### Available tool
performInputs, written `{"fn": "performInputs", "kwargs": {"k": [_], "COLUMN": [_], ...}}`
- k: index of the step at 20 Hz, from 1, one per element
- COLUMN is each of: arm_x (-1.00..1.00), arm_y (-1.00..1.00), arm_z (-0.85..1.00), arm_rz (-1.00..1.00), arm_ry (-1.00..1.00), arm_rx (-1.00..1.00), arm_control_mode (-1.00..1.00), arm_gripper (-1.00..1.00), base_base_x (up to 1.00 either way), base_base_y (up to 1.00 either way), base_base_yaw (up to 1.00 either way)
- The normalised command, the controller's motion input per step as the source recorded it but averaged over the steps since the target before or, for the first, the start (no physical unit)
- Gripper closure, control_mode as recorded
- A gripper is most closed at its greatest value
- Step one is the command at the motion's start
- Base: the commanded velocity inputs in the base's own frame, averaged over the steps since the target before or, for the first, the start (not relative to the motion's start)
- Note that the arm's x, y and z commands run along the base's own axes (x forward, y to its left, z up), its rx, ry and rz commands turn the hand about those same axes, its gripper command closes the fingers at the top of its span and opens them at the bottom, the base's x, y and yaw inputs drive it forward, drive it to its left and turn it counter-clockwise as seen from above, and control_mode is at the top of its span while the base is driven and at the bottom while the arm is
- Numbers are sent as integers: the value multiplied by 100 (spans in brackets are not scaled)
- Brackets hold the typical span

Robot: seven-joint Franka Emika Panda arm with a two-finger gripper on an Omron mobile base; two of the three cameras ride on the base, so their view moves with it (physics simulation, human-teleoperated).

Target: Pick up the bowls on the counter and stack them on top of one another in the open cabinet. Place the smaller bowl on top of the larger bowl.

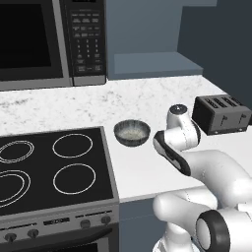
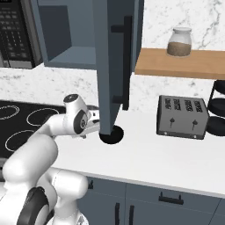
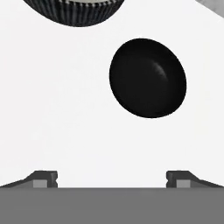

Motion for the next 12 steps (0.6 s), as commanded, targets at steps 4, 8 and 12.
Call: {"fn": "performInputs", "kwargs": {"k": [4, 8, 12], "arm_x": [45, 34, 24], "arm_y": [-27, -8, 0], "arm_z": [-19, -16, -6], "arm_rz": [12, 6, 1], "arm_ry": [0, 3, 6], "arm_rx": [2, 0, 0], "arm_control_mode": [-100, -100, -100], "arm_gripper": [-100, -100, -100], "base_base_x": [0, 0, 0], "base_base_y": [0, 0, 0], "base_base_yaw": [0, 0, 0]}}
